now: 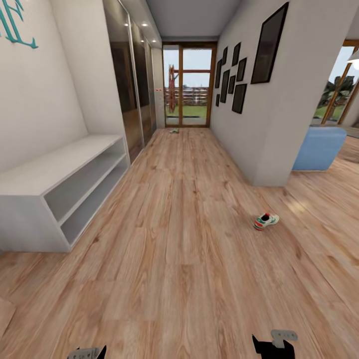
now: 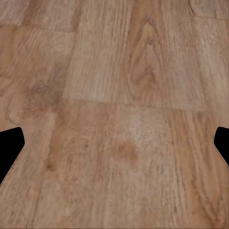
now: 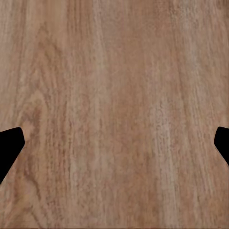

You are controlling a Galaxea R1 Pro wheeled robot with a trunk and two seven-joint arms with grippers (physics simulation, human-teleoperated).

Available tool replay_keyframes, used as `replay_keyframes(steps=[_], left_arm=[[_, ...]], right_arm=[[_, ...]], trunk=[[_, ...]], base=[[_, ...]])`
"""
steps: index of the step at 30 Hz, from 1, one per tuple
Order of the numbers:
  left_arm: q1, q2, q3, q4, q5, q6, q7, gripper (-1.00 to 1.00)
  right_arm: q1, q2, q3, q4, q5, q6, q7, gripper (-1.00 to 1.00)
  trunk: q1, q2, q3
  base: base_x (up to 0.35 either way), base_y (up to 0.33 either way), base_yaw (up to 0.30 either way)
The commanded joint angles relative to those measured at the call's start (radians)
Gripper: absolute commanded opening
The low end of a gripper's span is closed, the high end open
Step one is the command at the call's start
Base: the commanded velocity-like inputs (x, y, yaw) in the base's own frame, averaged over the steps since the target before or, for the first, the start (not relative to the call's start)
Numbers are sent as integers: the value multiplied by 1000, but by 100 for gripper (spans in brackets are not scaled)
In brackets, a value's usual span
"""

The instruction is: Pick up the two gym shoes and the two sandals from the corridor floor and place them onto the hallstand (shoe rack) in the corridor, making sure they are on the rack and not on the floor. Arrange them so the two gym shoes are next to each other and the two sandals are next to each other.

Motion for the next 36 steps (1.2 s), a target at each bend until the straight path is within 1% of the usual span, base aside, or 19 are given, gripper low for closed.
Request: replay_keyframes(steps=[1, 36], left_arm=[[0, 0, 3, 1, 10, 0, -10, 100], [0, 0, 3, 1, 10, 0, -10, 100]], right_arm=[[-1, 0, 0, 1, -9, -3, 8, 100], [-1, 0, 0, 1, -9, -3, 8, 100]], trunk=[[0, 0, -1], [0, 0, -1]], base=[[338, 0, 0], [337, 0, 0]])
